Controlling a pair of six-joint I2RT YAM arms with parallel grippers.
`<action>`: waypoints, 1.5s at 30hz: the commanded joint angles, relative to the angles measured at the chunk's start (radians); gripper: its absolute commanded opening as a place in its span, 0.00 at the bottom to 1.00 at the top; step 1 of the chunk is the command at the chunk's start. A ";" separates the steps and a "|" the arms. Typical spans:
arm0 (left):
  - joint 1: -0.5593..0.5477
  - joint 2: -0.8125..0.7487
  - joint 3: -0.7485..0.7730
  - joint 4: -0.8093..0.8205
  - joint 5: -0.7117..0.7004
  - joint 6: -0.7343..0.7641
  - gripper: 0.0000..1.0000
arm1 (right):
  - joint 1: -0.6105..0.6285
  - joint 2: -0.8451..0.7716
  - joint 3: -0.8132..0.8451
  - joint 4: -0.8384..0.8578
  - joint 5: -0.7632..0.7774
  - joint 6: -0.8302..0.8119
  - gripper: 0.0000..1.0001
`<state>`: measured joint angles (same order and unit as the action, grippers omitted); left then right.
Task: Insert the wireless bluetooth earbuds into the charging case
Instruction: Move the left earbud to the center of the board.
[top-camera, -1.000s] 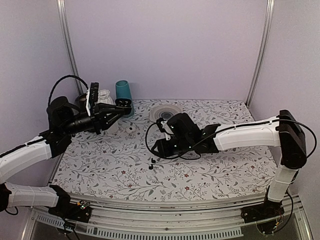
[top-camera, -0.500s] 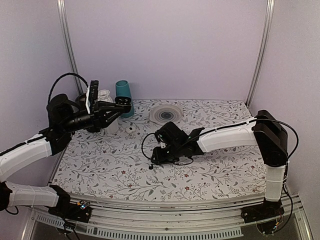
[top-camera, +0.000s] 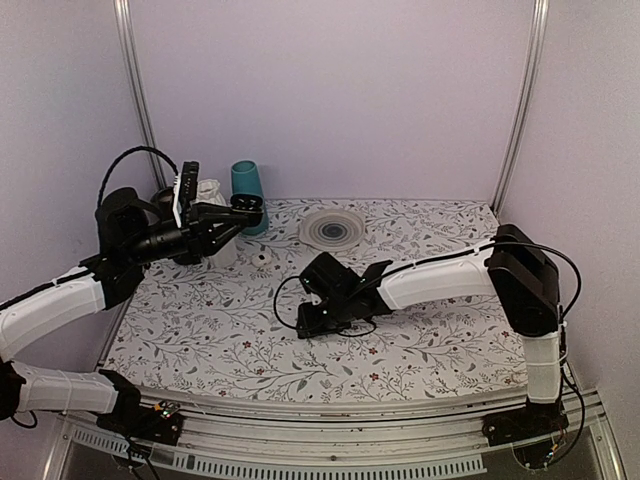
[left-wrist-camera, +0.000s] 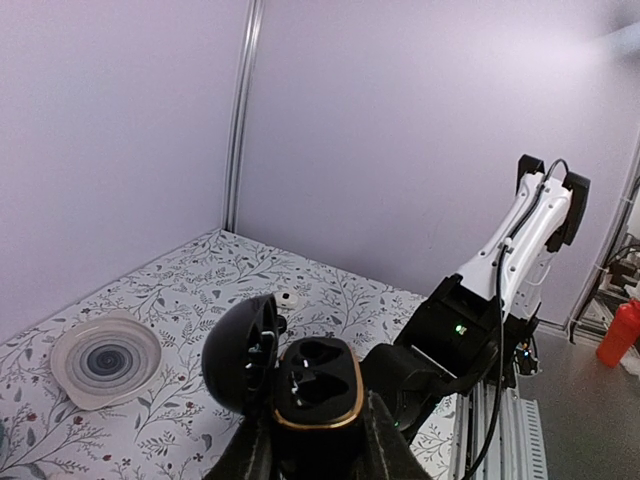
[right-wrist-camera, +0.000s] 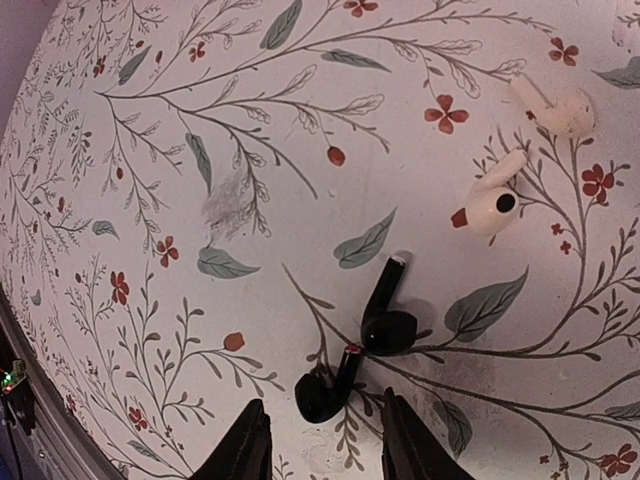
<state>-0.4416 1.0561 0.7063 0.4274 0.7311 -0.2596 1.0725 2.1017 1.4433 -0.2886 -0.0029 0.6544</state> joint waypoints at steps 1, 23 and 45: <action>0.018 0.001 0.021 0.010 0.014 0.002 0.00 | 0.018 0.034 0.054 -0.047 0.038 -0.028 0.38; 0.030 -0.007 0.028 0.008 0.028 0.000 0.00 | 0.054 0.128 0.157 -0.136 0.124 -0.075 0.35; 0.034 -0.007 0.025 0.026 0.027 -0.014 0.00 | 0.107 0.185 0.239 -0.263 0.274 -0.123 0.28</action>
<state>-0.4240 1.0561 0.7078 0.4286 0.7517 -0.2626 1.1652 2.2459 1.6520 -0.4812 0.2214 0.5488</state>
